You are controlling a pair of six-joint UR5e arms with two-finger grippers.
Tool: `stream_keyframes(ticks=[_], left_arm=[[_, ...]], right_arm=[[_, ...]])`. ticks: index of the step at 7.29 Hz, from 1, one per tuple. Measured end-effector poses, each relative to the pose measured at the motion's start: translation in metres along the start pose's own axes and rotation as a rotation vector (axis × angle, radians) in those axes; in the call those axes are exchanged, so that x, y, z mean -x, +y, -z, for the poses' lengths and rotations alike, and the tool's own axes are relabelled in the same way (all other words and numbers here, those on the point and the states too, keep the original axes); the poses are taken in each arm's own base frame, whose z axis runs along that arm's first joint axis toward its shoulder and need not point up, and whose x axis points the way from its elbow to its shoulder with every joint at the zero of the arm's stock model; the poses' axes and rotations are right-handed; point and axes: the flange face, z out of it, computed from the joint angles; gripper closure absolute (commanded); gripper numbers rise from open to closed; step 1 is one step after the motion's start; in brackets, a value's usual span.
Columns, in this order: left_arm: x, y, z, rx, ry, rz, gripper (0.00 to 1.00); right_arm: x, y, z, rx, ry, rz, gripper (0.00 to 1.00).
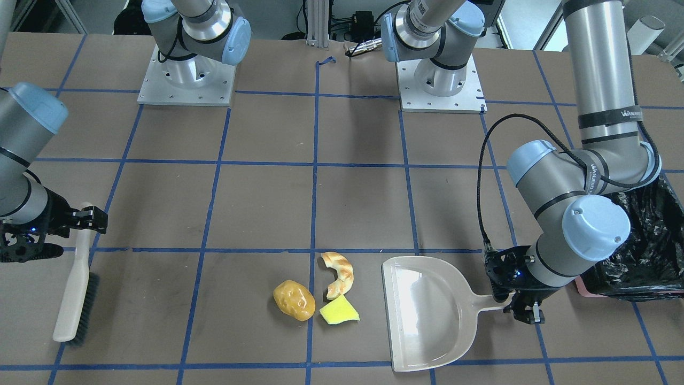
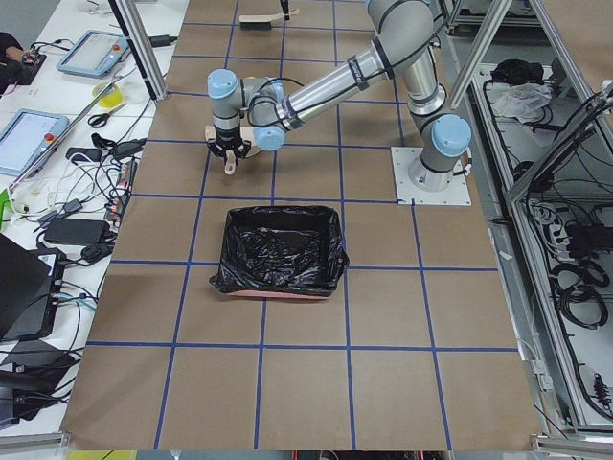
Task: Sweep and dump trash into bin
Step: 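Close the left gripper on the dustpan handle while the right gripper grasps the brush handle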
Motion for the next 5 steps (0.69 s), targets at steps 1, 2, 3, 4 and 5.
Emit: stream_keyframes(ticks=[1, 2, 3, 4, 5], left_arm=[[-0.0008, -0.0032, 0.0021, 0.002, 0.000, -0.008, 1.00], [-0.0026, -0.0056, 0.0029, 0.004, 0.003, -0.019, 1.00], [-0.0051, -0.0076, 0.0034, 0.004, 0.007, -0.036, 1.00], [-0.0061, -0.0082, 0.0035, 0.004, 0.008, -0.053, 1.00], [-0.0059, -0.0078, 0.0040, 0.011, 0.009, -0.062, 1.00]], right_arm=[[-0.0003, 0.0002, -0.0002, 0.001, 0.001, -0.001, 0.40], [-0.0007, 0.0003, -0.0007, 0.004, 0.004, -0.003, 0.42], [-0.0012, 0.0004, -0.0012, 0.007, 0.008, -0.003, 0.55], [-0.0014, 0.0005, -0.0016, 0.009, 0.010, -0.005, 0.83], [-0.0017, 0.0005, -0.0024, 0.012, 0.011, -0.007, 1.00]])
